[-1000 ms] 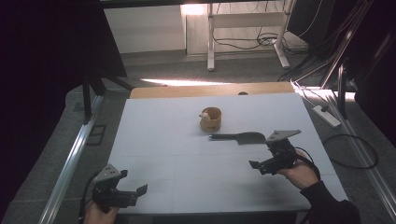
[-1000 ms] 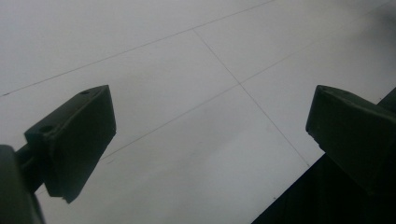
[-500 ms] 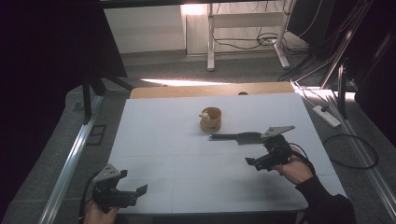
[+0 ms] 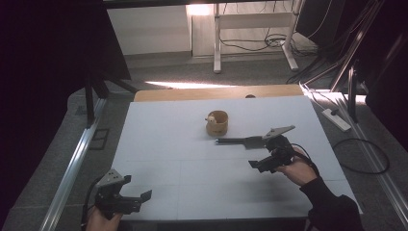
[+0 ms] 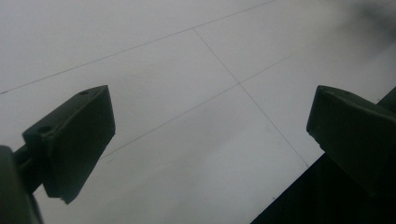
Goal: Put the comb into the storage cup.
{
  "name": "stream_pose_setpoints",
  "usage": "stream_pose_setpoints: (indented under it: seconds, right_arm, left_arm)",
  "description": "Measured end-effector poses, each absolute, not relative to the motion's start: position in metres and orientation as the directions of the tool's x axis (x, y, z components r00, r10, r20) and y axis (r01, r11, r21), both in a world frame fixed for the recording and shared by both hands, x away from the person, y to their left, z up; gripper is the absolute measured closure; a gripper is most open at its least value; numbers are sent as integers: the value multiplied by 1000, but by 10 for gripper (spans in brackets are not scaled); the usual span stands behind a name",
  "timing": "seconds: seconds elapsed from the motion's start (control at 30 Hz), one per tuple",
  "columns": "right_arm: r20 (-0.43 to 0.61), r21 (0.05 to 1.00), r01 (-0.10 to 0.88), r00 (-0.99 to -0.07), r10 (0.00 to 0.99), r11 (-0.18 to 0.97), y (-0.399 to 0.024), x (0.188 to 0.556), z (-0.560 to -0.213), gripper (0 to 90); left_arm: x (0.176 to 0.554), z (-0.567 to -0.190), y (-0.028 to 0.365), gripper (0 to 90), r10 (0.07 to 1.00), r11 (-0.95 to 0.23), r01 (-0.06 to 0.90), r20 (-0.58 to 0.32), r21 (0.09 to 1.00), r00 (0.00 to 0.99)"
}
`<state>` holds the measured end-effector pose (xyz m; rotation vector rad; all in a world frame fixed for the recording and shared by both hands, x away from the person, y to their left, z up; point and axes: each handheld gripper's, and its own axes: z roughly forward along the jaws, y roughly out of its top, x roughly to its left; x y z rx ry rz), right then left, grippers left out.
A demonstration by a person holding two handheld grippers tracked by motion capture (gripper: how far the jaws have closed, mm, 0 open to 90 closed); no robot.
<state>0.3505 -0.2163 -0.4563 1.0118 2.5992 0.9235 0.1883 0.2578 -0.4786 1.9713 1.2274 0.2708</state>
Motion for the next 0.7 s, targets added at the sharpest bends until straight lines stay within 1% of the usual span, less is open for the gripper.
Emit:
stream_pose_setpoints:
  seconds: [0.7]
  right_arm:
    - [36,596,568,-725,688,567,-204,369,-459,0]
  left_arm:
    - [189,-479,257,20,830,-228,667,-216,710,514]
